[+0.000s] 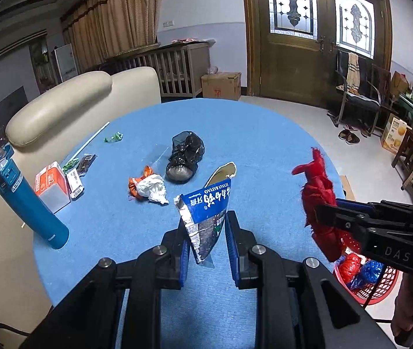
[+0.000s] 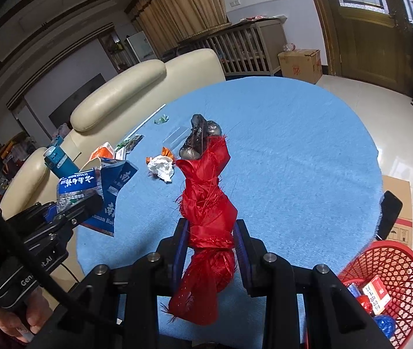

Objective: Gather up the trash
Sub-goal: 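Carry the red bag with the right gripper while the left gripper carries the blue packet toward the wastebasket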

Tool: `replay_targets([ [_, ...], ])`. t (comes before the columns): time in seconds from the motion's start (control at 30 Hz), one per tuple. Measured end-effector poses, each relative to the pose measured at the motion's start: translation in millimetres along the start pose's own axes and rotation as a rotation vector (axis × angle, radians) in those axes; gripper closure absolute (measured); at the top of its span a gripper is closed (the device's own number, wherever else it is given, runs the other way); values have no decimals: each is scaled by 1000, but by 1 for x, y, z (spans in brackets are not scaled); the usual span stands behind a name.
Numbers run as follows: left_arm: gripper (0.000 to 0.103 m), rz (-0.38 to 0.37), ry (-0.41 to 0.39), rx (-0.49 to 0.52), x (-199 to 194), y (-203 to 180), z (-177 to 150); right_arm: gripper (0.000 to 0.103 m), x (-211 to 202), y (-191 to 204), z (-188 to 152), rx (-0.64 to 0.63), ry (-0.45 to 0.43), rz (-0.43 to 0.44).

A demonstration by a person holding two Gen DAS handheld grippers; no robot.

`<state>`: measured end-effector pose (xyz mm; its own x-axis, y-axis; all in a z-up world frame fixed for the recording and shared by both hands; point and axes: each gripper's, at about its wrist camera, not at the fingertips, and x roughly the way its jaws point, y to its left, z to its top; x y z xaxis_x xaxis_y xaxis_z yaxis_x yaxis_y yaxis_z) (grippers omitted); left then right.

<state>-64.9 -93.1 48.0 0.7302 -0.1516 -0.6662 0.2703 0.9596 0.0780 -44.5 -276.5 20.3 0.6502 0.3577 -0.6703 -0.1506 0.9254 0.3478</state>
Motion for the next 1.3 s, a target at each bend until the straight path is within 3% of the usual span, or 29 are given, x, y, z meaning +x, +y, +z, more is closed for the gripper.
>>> replay_targets([
  [1.3, 79, -73, -4, 159, -16, -79, 1, 69, -57, -57, -28, 117, -56, -52],
])
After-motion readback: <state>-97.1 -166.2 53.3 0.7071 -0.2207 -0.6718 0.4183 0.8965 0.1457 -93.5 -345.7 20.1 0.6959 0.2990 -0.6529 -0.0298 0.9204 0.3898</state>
